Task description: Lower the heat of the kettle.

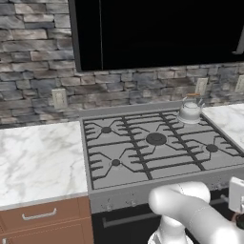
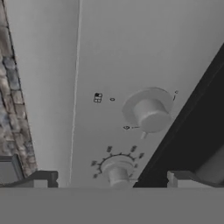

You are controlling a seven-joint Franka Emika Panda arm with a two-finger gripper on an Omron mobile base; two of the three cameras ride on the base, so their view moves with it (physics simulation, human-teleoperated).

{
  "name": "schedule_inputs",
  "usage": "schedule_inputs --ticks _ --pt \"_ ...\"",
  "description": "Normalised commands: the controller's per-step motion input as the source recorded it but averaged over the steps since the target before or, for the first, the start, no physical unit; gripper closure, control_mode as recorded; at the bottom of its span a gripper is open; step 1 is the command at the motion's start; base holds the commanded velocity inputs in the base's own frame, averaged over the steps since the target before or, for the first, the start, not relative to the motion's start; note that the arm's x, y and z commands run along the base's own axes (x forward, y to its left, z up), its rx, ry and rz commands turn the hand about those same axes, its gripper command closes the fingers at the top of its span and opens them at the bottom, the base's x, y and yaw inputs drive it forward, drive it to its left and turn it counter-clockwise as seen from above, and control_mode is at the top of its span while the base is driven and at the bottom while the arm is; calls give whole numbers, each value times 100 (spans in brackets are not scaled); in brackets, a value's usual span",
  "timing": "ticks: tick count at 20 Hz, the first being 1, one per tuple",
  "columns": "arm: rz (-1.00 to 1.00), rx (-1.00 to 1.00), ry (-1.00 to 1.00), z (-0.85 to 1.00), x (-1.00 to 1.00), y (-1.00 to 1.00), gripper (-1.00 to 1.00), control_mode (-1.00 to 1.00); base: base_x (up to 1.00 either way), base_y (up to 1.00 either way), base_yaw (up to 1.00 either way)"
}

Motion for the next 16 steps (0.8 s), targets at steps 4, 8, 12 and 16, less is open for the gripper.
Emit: schedule_inputs --ticks 4,8,12,16 --pt "0 2 -11 -14 1 -10 -100 -100 0 0 0" --pt "0 4 -10 -3 8 -10 -100 -100 0 0 0" --pt "0 2 -5 0 22 0 -100 -100 0 0 0" --pt "0 0 -1 -1 27 0 -100 -100 0 0 0"
